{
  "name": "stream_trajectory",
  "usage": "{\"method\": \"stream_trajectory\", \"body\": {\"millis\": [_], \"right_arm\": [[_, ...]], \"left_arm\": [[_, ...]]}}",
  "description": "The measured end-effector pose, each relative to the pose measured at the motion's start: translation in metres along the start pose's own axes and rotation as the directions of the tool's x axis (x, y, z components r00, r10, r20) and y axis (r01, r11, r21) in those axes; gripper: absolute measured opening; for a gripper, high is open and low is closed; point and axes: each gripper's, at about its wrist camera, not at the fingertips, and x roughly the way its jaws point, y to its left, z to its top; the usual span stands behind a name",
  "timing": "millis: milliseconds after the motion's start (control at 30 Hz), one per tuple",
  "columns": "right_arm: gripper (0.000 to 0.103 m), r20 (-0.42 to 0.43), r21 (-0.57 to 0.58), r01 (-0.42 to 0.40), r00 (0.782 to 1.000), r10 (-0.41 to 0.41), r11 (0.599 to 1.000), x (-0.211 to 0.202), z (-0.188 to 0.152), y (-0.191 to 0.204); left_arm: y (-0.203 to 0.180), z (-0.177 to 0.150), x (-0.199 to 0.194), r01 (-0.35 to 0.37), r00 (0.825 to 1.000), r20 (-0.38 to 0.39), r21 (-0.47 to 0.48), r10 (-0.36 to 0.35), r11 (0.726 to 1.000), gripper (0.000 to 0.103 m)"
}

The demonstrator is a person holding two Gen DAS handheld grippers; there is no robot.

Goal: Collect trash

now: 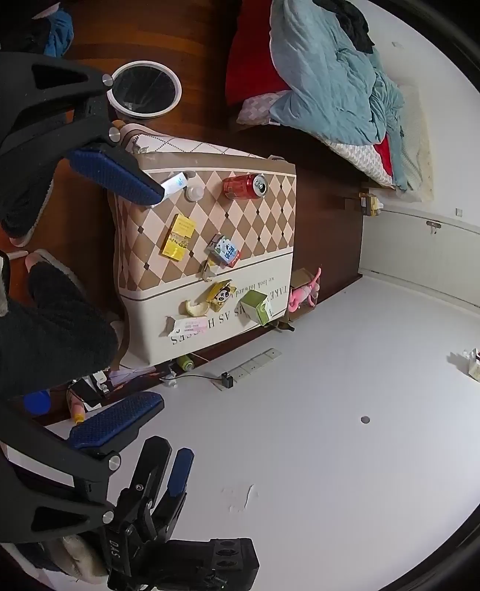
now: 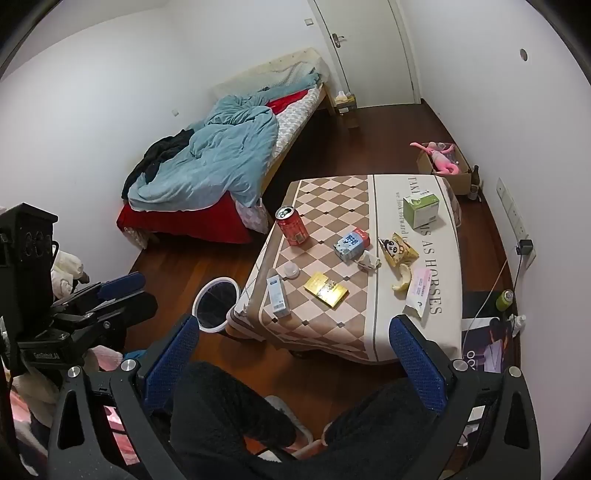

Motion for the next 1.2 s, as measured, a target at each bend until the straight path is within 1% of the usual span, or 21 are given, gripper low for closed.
{"method": "stream_trajectory", "body": {"millis": [167,233,333,500,600,700,1200], "right_arm": [[0.103,-0.005,0.002,0.002,1.000,-0.002,1.000,0.000,0.001,-0.001],[0.103,-0.005,0.002,0.001,1.000,-0.001,1.000,0.001,0.002,-0.002],[0.103,-0.005,0.002,0.000,1.000,0.000,1.000,0.001,0.003,-0.002],[0.103,-0.006,0.005,-0.011,1.000,0.011,1.000,0.000,0.003,-0.003],[0.103,-0.006,0.006,-0.017,1.000,0.017,1.000,0.002,-0.002,-0.002],[0.103,-0.006,0.006,-0.024,1.000,0.024,1.000,0.006,0.001,-0.001],[0.103,-0.012,0.012,-0.029,1.000,0.029,1.000,0.005,0.000,-0.003]], "left_arm": [[-0.002,0.003,-0.001,0.008,1.000,-0.001,0.002,-0.008,1.000,0.103],[-0.006,0.005,0.004,0.002,1.000,-0.015,0.004,-0.002,1.000,0.103],[-0.007,0.002,0.004,0.005,1.000,-0.008,0.005,-0.005,1.000,0.103],[0.000,0.001,0.006,0.032,0.999,-0.010,-0.007,-0.032,0.999,0.103],[0.002,0.001,0.005,0.038,0.999,-0.009,-0.009,-0.038,0.999,0.103],[0.003,0.001,0.004,0.046,0.999,-0.008,-0.010,-0.046,0.999,0.103],[-0.003,0.002,0.004,0.052,0.999,-0.006,-0.001,-0.052,0.999,0.103]]}}
